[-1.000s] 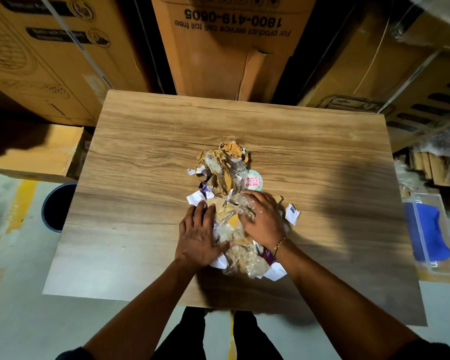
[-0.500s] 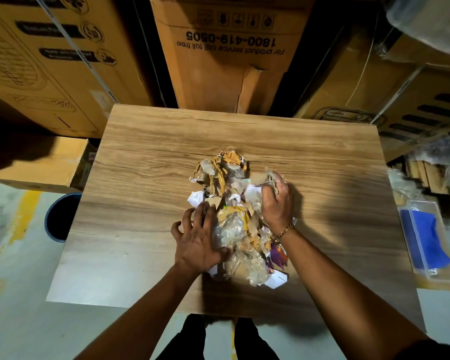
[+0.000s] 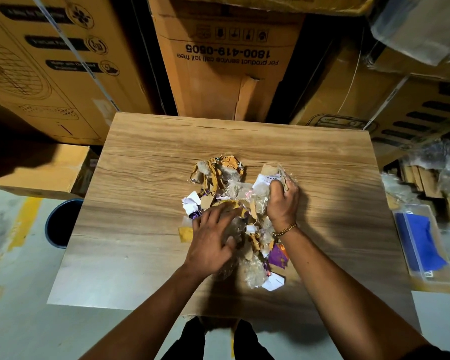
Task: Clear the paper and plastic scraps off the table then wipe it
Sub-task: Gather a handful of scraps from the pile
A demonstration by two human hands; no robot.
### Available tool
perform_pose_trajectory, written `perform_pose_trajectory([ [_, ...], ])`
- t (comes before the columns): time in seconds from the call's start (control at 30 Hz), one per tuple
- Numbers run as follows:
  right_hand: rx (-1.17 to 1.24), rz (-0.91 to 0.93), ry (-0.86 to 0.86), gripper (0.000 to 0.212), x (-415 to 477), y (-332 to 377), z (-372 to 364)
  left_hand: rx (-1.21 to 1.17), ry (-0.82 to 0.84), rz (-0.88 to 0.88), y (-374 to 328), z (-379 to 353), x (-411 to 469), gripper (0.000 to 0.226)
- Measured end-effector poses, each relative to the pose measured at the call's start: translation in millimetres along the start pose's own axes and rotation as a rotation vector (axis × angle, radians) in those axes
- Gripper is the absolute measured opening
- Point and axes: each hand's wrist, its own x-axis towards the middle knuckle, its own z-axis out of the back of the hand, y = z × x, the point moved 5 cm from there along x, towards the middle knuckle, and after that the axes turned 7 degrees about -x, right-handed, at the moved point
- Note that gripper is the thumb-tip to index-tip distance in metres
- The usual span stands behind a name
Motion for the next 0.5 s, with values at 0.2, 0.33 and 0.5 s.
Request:
perform_pose_trajectory([
  [0.2, 0.213, -0.044, 0.02, 0.024, 2, 8, 13, -0.385, -0.117, 0.159, 4, -3, 15, 0.045],
  [0.33, 0.407, -0.131, 0.01, 0.032, 5, 20, 30, -0.527, -0.14, 0.321, 8, -3, 17, 0.045],
  [0.5, 0.524, -0.231, -0.121, 0.024, 1, 24, 44, -0.536, -0.233, 0.322, -4, 5, 17, 0.043],
])
